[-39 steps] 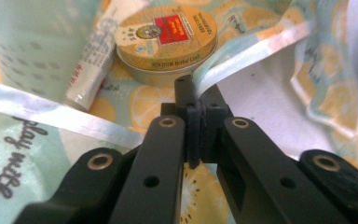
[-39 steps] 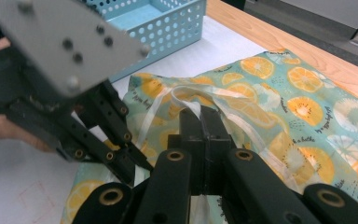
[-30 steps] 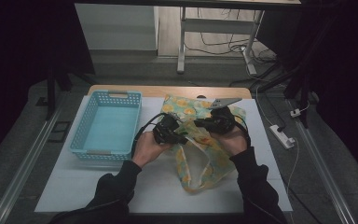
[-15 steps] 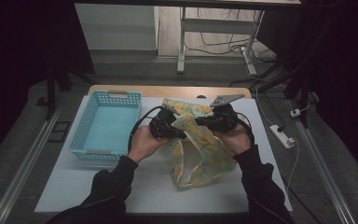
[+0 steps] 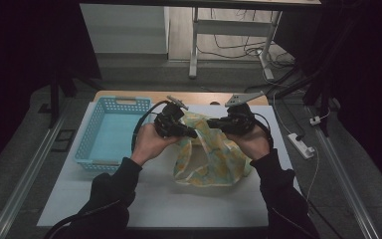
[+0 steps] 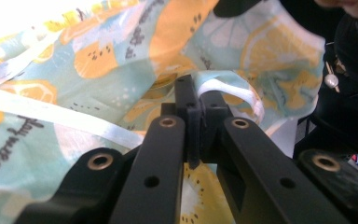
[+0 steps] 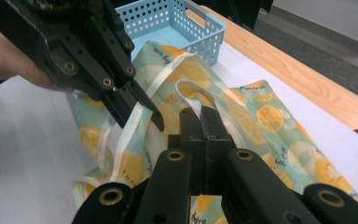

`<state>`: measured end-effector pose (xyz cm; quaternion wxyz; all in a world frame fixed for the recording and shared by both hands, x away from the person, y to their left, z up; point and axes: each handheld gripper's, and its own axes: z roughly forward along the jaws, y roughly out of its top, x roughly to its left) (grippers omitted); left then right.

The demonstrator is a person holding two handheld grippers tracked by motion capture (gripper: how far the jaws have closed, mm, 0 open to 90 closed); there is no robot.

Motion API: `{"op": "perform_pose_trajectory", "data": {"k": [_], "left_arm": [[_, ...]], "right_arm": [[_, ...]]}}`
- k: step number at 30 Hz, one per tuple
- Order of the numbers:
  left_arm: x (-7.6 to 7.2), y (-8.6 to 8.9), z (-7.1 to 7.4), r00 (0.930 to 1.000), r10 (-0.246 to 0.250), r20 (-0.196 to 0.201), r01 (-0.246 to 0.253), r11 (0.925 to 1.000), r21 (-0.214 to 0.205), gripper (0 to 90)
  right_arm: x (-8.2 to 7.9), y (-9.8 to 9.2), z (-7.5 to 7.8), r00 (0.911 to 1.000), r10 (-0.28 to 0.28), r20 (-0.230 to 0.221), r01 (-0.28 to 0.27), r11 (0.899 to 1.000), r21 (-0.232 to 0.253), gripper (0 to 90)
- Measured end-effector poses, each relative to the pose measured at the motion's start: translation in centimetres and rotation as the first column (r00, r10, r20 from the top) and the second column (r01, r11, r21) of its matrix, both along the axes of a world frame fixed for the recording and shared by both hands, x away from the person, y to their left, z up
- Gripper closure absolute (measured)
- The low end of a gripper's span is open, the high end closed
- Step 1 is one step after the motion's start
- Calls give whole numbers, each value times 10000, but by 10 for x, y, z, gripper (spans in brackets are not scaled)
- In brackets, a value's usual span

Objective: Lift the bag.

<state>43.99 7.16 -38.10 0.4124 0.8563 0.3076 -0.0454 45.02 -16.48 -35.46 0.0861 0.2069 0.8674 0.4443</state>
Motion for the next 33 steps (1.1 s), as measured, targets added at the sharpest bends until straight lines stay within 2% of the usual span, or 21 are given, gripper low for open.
{"op": "perform_pose_trajectory", "data": {"k": [6, 14, 26, 28, 33], "left_arm": [[0, 5, 21, 9999, 119, 66, -117, 9995, -301, 888], [3, 12, 49, 9994, 215, 258, -197, 9977, -651, 888], [5, 24, 91, 9938, 544, 973, -452, 9945, -950, 888], [6, 26, 97, 9925, 642, 1036, -526, 9925, -1107, 888], [8, 26, 116, 9874, 851, 1337, -722, 9925, -984, 888]], "right_arm": [[-4, 4, 16, 9998, 129, 121, -132, 9997, 225, 893], [-8, 8, 40, 9989, 259, 403, -269, 9993, 246, 893], [-11, 11, 77, 9943, 127, 1059, -151, 9997, 215, 893], [-11, 11, 83, 9929, 81, 1190, -108, 9997, 221, 894], [-11, 14, 97, 9897, 28, 1434, -75, 9995, 323, 894]]}}
